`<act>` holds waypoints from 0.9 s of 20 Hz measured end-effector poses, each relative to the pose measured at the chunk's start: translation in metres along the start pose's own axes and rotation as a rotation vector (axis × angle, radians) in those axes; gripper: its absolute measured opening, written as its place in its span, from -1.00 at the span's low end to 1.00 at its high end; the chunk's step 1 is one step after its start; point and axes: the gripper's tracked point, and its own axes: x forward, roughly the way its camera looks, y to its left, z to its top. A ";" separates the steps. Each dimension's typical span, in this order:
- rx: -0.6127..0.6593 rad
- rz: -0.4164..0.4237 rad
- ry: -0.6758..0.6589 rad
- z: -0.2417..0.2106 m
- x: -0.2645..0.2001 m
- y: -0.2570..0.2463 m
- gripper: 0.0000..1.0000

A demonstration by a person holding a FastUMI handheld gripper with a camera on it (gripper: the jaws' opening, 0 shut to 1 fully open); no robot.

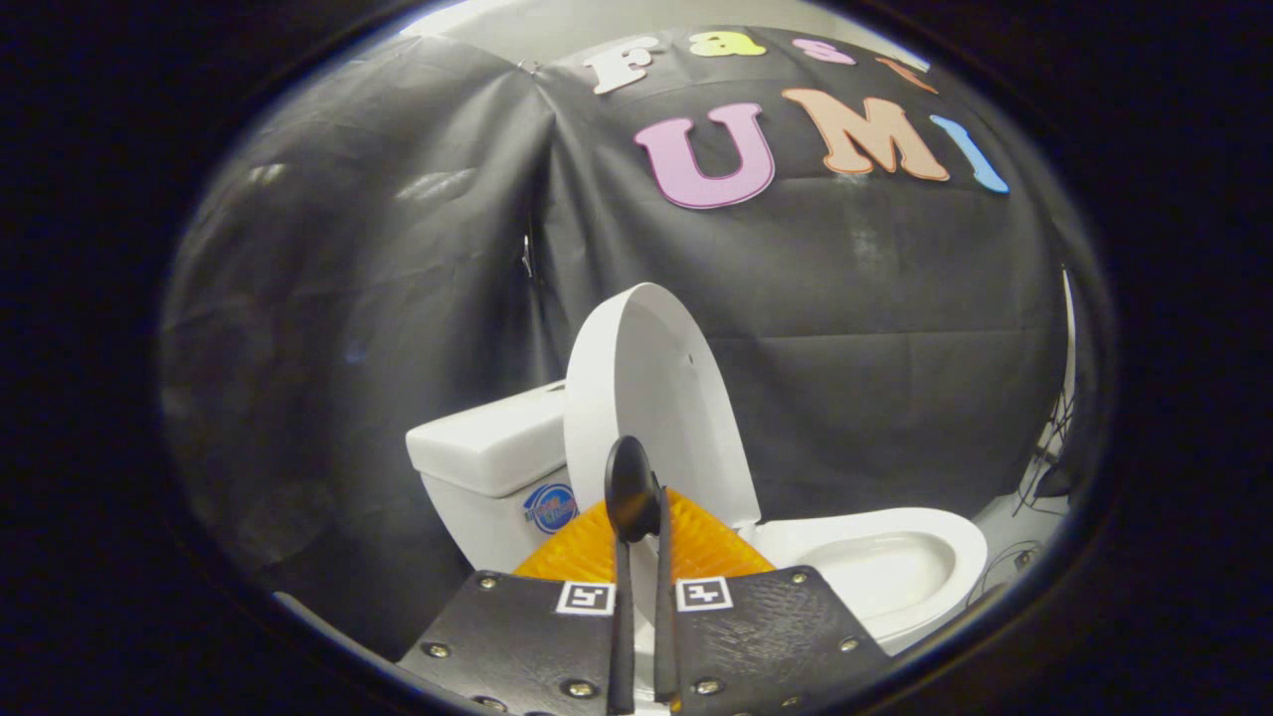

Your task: Open the toilet lid.

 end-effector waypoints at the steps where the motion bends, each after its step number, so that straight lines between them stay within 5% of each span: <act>1: -0.014 -0.001 -0.001 -0.001 0.000 0.002 -0.84; 18: -0.012 0.039 0.019 -0.004 -0.002 0.008 -0.66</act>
